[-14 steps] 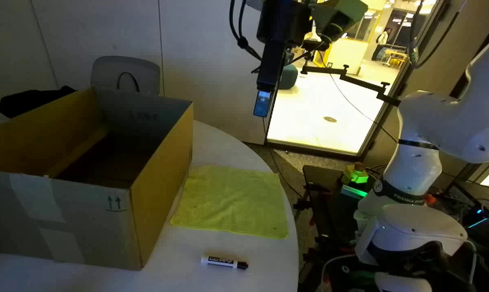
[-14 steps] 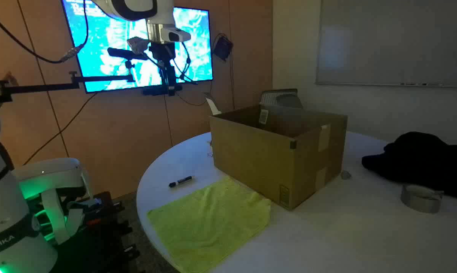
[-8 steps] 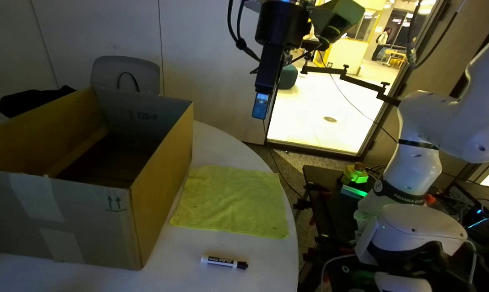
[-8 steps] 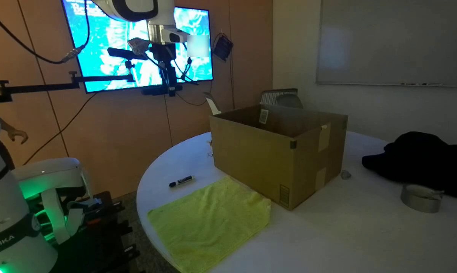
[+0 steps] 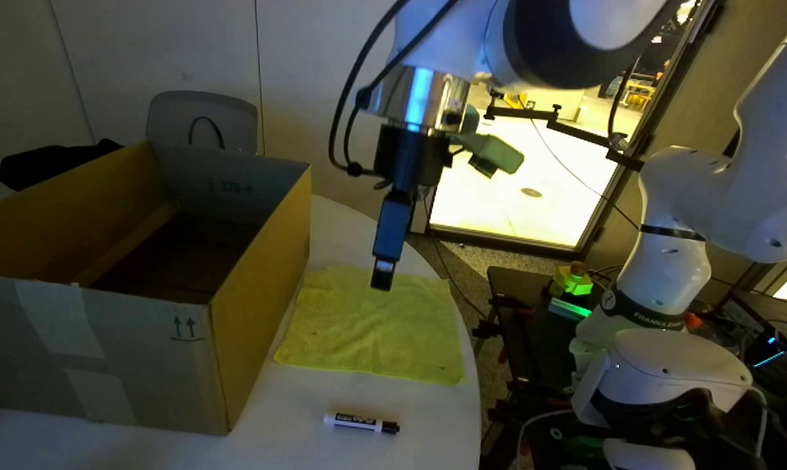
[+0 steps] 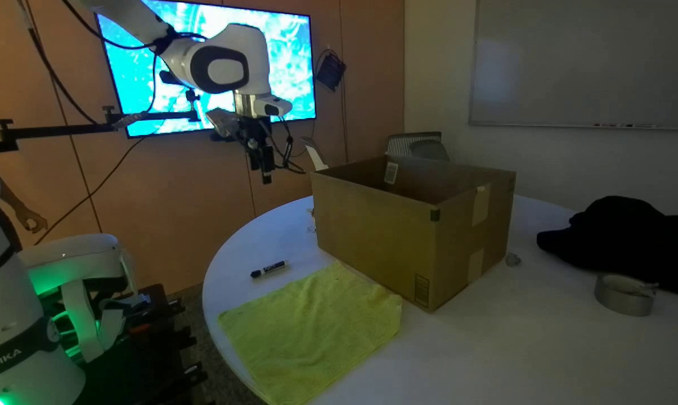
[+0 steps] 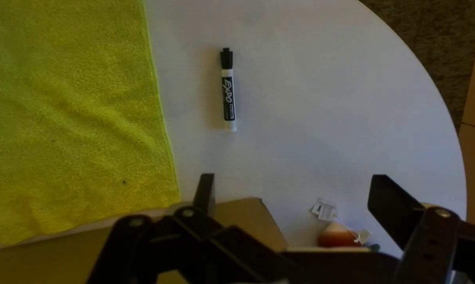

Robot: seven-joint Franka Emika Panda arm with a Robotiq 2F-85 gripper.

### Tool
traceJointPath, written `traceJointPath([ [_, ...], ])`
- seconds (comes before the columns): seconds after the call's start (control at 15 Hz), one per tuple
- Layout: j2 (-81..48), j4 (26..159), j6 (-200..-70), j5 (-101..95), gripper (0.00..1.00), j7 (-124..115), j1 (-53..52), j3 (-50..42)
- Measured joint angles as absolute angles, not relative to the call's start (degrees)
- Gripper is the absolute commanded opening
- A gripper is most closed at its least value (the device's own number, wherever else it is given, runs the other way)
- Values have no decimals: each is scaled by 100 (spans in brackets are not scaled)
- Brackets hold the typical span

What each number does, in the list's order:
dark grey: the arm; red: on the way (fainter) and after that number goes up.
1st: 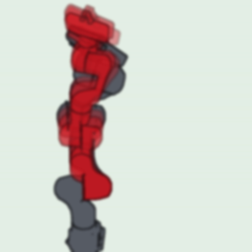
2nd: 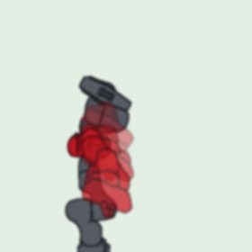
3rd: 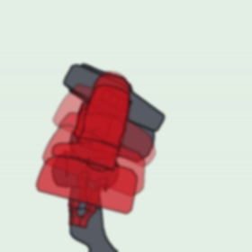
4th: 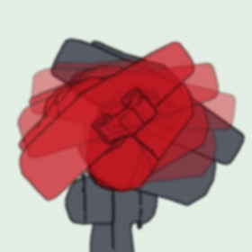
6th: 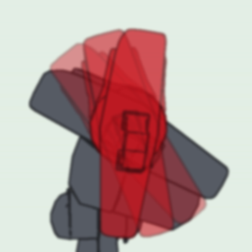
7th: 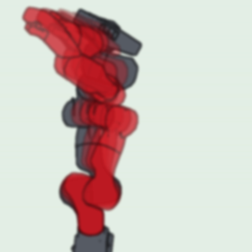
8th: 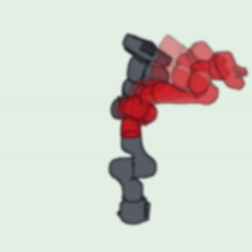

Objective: Put the marker on the green towel then wrap the marker in the towel and put it in the box

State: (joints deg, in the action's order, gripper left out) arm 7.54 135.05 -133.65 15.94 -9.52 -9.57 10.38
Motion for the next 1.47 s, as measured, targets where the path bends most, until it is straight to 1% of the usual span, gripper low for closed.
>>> traceJointPath([
  [0.27,27,13569,-13796,1457,100,-958,-1156,1242],
  [0.6,-1020,13524,-14502,743,100,-1162,-1384,1323],
  [1.0,-2206,13180,-15382,407,100,-1243,-1437,1119],
  [1.47,-2977,12747,-15695,393,100,-1239,-1463,888],
])
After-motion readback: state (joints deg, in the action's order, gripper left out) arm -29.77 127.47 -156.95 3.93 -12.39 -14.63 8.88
